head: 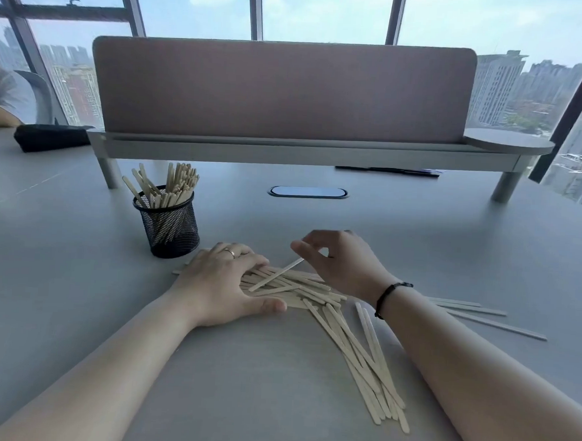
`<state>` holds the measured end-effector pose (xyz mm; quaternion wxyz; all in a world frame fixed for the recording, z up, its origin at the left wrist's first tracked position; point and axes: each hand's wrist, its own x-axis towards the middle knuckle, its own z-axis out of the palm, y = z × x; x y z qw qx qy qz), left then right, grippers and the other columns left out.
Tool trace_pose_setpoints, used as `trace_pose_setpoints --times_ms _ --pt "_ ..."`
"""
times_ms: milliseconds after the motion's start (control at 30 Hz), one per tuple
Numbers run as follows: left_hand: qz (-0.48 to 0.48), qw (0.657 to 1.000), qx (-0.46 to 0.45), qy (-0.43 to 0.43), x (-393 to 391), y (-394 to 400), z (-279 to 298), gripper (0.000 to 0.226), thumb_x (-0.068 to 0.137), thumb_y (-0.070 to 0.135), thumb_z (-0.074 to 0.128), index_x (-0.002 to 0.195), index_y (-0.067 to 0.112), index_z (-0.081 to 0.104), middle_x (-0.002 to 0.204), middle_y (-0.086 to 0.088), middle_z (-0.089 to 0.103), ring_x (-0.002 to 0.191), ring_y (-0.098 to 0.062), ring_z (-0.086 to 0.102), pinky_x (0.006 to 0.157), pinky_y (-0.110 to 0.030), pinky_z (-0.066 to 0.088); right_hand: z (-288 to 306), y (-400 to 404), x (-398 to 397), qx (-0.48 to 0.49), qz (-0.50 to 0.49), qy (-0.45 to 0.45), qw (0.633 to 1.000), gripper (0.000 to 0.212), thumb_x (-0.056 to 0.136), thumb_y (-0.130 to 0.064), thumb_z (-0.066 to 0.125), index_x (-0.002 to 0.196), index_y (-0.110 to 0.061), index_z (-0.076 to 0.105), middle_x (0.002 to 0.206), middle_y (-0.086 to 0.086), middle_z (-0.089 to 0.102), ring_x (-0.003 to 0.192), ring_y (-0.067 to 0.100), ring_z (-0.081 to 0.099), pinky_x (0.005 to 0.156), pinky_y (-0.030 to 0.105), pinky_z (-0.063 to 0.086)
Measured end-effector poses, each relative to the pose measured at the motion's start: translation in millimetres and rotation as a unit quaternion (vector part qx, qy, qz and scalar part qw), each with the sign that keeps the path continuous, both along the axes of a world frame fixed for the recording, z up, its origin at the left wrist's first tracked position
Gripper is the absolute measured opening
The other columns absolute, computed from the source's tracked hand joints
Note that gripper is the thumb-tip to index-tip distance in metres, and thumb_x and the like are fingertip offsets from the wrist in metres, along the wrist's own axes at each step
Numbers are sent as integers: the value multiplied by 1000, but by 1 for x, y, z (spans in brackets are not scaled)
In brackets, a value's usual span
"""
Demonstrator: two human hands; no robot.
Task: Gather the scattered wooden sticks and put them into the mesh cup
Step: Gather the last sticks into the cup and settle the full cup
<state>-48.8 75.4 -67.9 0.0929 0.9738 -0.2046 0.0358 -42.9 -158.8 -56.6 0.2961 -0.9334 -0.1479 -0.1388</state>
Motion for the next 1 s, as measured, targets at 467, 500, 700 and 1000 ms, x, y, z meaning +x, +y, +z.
trace_pose_setpoints --times_ms 467,500,700,1000 --pt "2 994 -63 94 -10 41 1 136 30 106 48 150 43 35 163 5 28 150 -15 23 122 -37 17 -5 -90 -85 -207 -133 185 951 111 63 -100 10 155 -39 18 163 -1 24 151 18 13 118 50 11" --pt "3 993 -79 91 -11 41 1 134 31 104 51 149 42 38 161 6 31 148 -14 27 121 -35 20 -6 -89 -86 -206 -128 197 950 113 62 -100 9 156 -37 16 165 0 18 152 17 7 119 49 7" --pt "-6 988 -133 72 -11 33 -5 114 36 98 63 134 40 54 141 11 50 132 -9 45 109 -30 36 -2 -52 -84 -132 -96 223 961 127 60 -101 12 159 -20 10 168 5 6 154 18 -4 122 42 -3" --pt "-31 992 -114 51 -9 13 -3 137 25 103 52 148 46 32 149 5 33 140 -13 31 113 -29 27 -1 -11 -105 -184 66 217 956 135 57 -87 65 159 -29 -3 166 -13 -3 152 6 -10 123 30 -3"
